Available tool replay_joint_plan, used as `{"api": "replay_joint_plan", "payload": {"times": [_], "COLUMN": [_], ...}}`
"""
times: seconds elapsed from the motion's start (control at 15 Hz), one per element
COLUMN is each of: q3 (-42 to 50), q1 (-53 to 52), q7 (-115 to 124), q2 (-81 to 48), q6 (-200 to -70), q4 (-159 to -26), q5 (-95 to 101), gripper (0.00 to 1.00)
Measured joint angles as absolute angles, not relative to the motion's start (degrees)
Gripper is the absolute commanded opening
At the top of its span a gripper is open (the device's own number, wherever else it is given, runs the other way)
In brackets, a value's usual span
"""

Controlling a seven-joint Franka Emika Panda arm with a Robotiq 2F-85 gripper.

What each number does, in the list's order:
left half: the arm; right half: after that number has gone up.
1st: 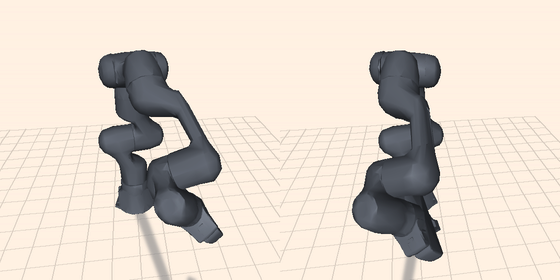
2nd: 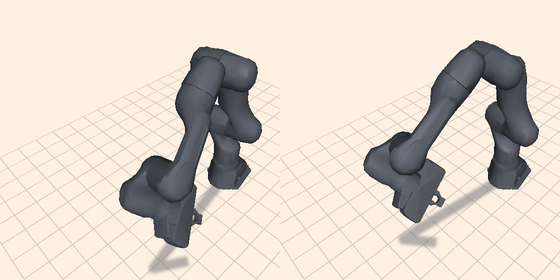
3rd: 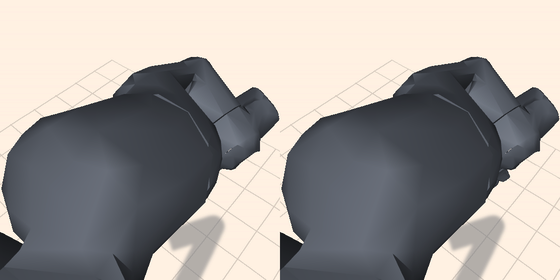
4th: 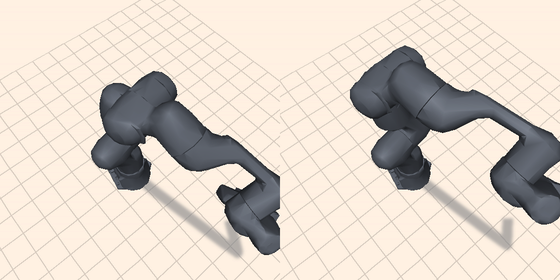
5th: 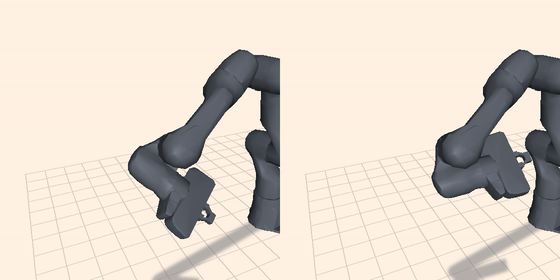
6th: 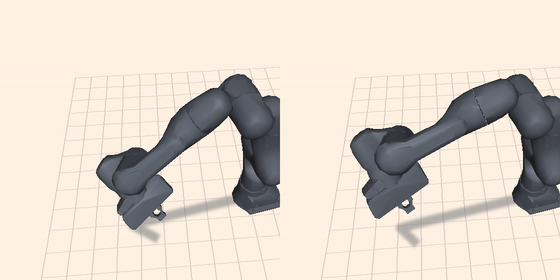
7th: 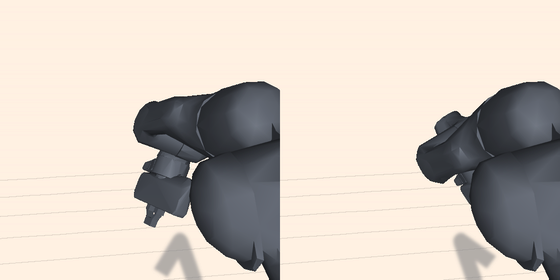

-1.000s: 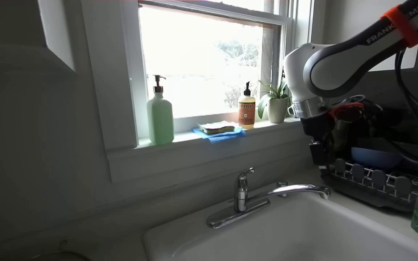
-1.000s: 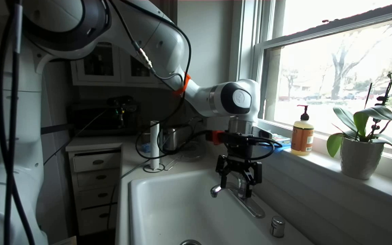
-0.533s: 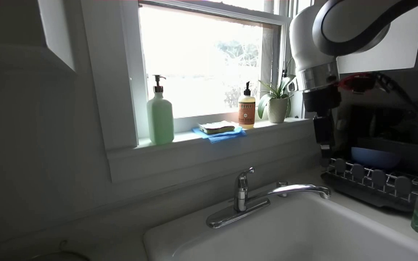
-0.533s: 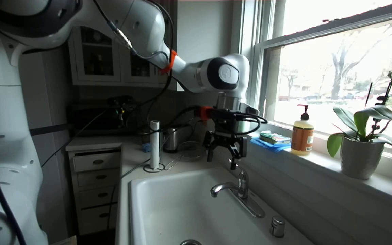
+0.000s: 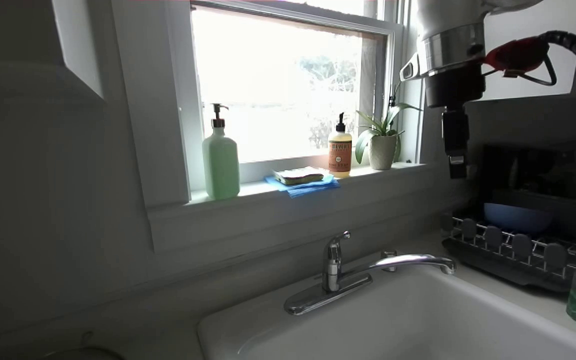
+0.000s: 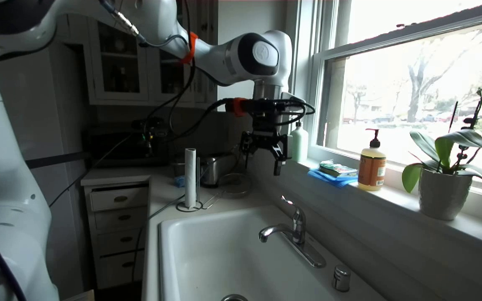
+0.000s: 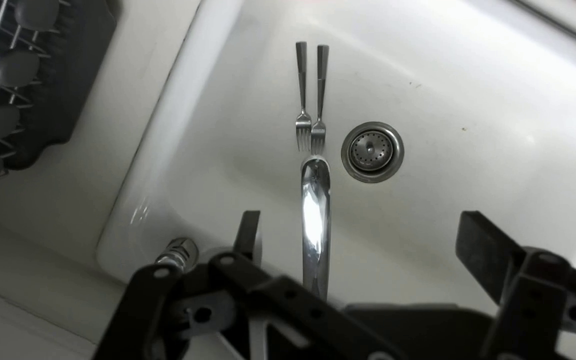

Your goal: Move the tap to the right

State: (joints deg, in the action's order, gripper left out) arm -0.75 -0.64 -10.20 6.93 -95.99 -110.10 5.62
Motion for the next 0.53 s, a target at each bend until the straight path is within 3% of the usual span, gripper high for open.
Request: {"api": "replay_joint_plan", "payload": {"times": [0.53], "q3": [-0.8], "q1": [-1.0], "q7": [-10.1], "q2": [7.2], "q6": [-93.8], "q4": [-105.7], "q5": [5.6], "gripper": [1.00]}}
